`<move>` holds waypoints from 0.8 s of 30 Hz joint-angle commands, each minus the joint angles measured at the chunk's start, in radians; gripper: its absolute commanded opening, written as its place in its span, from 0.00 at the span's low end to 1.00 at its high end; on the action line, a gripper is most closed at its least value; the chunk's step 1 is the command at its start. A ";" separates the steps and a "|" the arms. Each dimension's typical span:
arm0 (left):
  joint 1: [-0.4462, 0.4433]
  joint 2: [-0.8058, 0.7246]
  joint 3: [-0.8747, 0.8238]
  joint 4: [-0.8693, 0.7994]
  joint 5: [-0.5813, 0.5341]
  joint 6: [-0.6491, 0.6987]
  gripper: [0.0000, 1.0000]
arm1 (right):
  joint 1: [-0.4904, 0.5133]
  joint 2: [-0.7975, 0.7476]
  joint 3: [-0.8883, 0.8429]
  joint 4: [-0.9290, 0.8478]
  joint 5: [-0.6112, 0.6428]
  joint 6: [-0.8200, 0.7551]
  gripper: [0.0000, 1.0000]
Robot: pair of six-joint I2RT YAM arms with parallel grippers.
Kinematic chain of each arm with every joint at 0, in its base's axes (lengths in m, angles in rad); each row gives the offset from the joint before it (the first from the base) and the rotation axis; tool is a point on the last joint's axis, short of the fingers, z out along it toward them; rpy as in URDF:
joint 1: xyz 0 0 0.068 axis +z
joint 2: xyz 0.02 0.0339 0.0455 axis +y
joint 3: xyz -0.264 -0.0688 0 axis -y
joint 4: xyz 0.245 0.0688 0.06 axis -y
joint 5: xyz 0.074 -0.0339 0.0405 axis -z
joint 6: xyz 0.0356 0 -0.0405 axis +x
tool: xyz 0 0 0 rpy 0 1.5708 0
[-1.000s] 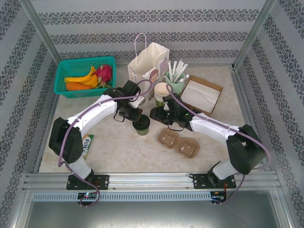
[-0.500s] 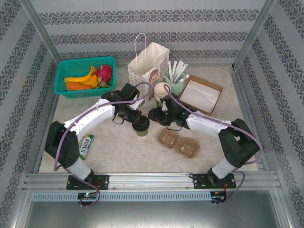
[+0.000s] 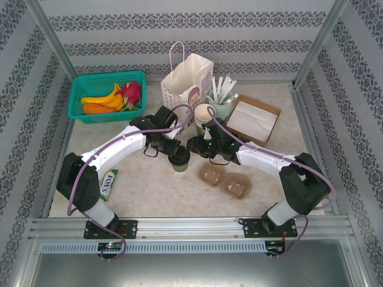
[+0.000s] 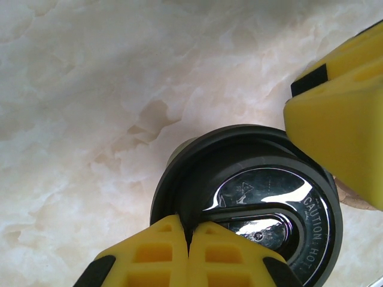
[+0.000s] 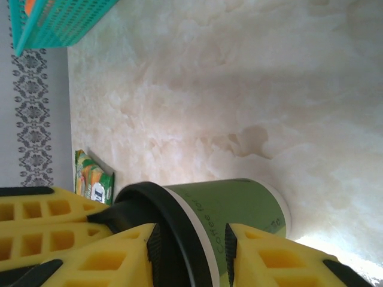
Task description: Pack the takeout coffee
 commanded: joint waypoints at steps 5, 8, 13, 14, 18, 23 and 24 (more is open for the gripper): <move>-0.029 0.012 -0.083 0.069 0.033 -0.062 0.00 | 0.035 0.081 -0.004 0.037 -0.043 0.019 0.38; -0.043 0.010 -0.100 0.106 0.034 -0.076 0.00 | 0.040 0.119 0.023 0.055 -0.071 0.024 0.39; -0.044 0.006 -0.114 0.129 0.047 -0.069 0.00 | 0.040 0.163 0.054 0.088 -0.110 0.041 0.42; -0.044 0.006 -0.111 0.126 0.041 -0.065 0.00 | 0.040 0.174 0.062 0.089 -0.120 0.042 0.43; -0.044 0.006 -0.096 0.108 0.013 -0.060 0.00 | 0.049 0.213 0.098 0.096 -0.144 0.046 0.44; -0.044 -0.001 -0.089 0.098 -0.018 -0.066 0.00 | 0.054 0.234 0.135 0.108 -0.158 0.046 0.44; -0.044 -0.003 -0.087 0.093 -0.023 -0.066 0.00 | 0.053 0.232 0.137 0.109 -0.155 0.046 0.44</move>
